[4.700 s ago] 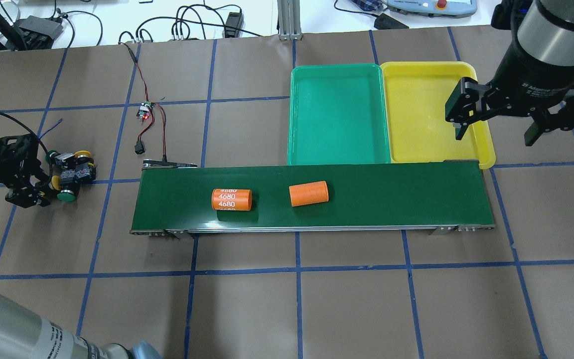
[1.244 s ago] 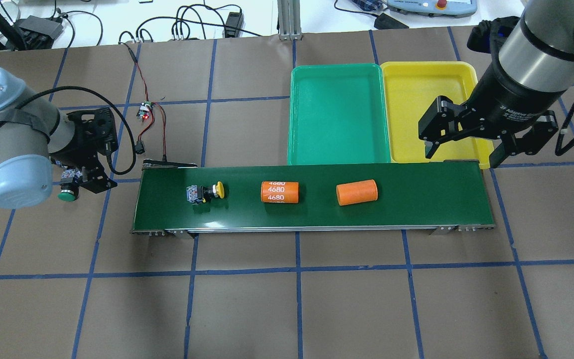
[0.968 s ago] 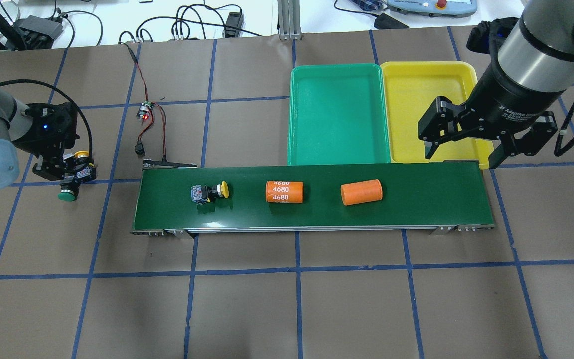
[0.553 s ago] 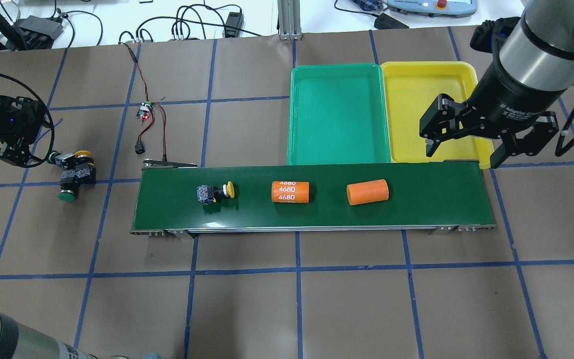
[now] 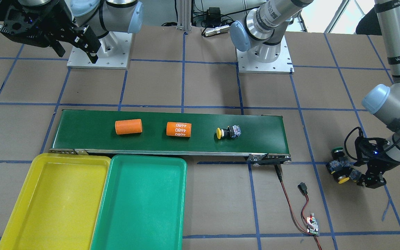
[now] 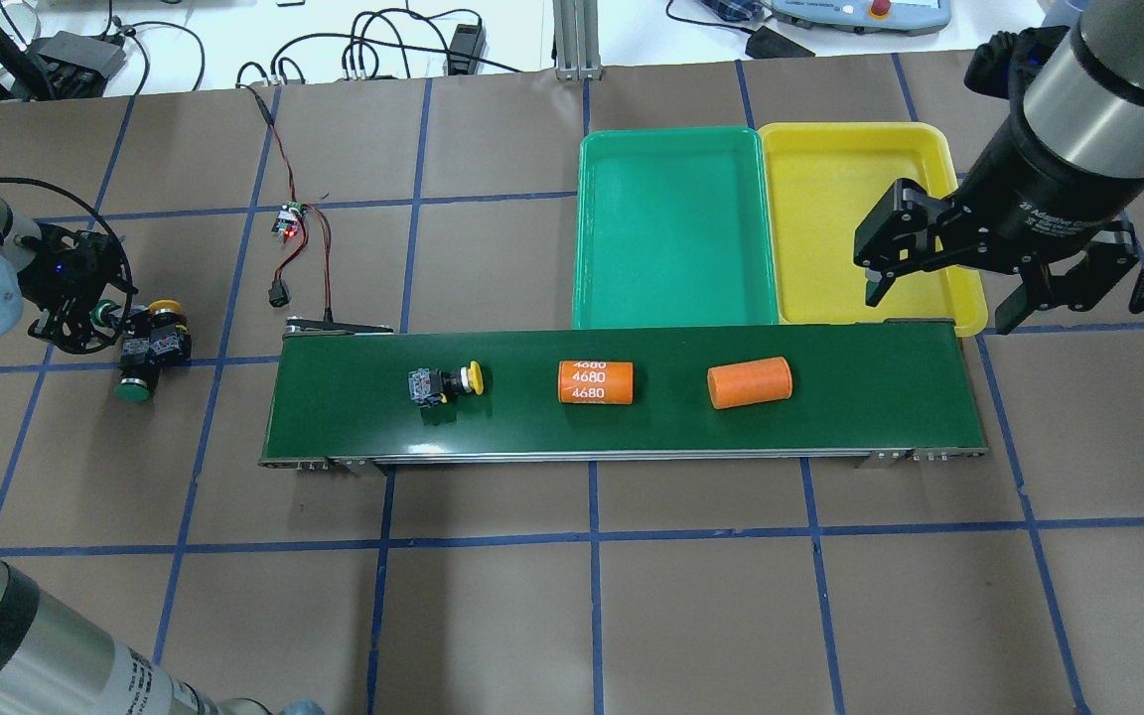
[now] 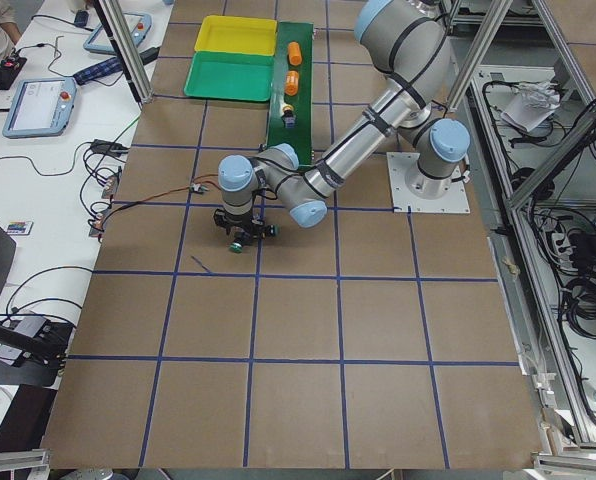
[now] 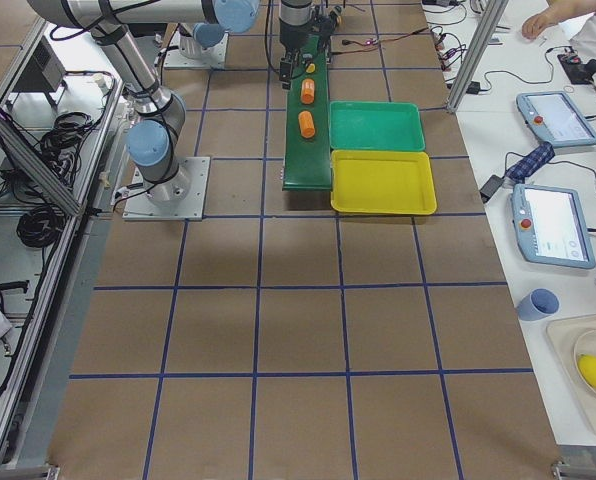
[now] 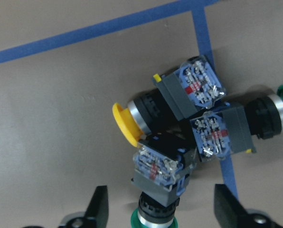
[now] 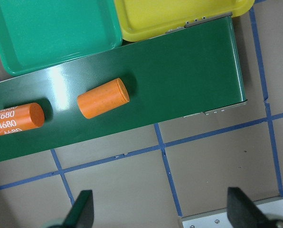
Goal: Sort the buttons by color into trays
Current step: 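Return the left gripper to the pile and grasp a button switch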
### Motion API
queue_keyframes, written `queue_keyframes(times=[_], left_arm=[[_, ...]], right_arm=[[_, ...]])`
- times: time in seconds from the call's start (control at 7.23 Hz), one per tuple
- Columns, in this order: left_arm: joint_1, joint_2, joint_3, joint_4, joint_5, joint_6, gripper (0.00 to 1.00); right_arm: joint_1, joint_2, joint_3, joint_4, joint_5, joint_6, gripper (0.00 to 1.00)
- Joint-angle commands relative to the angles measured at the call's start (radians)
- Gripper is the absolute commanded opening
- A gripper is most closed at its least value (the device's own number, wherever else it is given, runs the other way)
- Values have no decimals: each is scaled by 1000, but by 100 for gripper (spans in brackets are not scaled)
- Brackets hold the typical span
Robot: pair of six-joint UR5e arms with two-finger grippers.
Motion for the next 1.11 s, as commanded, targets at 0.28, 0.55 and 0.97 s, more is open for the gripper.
queue_keyframes(times=[0.28, 0.55, 0.97], left_arm=[[-3, -3, 6, 6, -10, 4, 6], [-6, 81, 15, -96, -10, -8, 5], [-138, 248, -31, -327, -109, -275, 7]], right_arm=[[2, -8, 0, -4, 2, -9, 100], [0, -6, 0, -11, 5, -4, 100], [2, -6, 2, -6, 3, -7, 100]])
